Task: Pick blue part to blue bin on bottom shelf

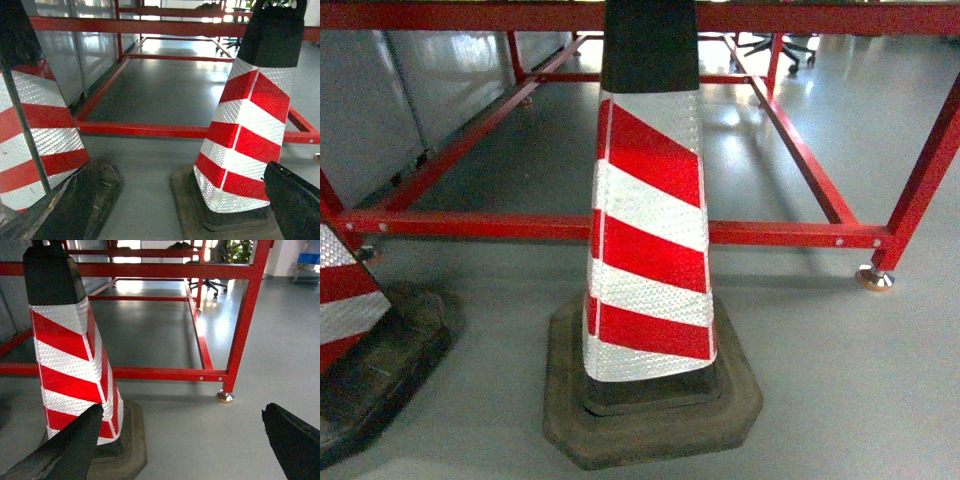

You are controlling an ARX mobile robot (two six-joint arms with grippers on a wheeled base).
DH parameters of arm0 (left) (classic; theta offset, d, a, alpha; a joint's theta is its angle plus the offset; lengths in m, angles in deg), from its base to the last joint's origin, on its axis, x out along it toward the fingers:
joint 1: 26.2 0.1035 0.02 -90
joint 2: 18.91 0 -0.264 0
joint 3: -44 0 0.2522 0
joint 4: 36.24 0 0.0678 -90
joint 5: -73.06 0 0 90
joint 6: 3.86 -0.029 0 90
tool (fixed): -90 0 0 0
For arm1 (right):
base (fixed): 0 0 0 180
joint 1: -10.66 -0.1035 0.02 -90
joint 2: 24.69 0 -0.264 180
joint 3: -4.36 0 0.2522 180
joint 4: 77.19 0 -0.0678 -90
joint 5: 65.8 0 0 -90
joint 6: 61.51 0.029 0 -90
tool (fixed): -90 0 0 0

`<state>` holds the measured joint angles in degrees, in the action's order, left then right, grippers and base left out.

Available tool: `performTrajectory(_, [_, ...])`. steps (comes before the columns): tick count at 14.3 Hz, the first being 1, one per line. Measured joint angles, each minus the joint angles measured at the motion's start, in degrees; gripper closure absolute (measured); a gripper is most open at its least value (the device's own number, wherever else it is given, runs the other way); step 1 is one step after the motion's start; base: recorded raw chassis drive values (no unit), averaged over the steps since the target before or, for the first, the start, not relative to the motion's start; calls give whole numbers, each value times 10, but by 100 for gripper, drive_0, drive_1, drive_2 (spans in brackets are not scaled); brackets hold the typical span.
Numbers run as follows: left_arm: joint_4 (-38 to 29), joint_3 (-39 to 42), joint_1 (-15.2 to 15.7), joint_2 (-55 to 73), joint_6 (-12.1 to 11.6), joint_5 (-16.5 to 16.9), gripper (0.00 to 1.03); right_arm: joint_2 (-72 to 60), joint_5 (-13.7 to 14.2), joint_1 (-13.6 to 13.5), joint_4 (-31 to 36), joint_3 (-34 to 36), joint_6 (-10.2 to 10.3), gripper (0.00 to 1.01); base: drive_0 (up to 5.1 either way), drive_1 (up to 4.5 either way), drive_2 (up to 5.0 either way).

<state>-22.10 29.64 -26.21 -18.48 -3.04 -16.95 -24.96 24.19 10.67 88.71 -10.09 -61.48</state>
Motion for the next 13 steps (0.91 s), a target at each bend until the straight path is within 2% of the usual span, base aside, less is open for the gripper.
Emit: performTrajectory(13, [0, 0, 0, 0, 0, 0, 5, 0, 0, 0, 0, 0, 0, 3, 0, 0, 0])
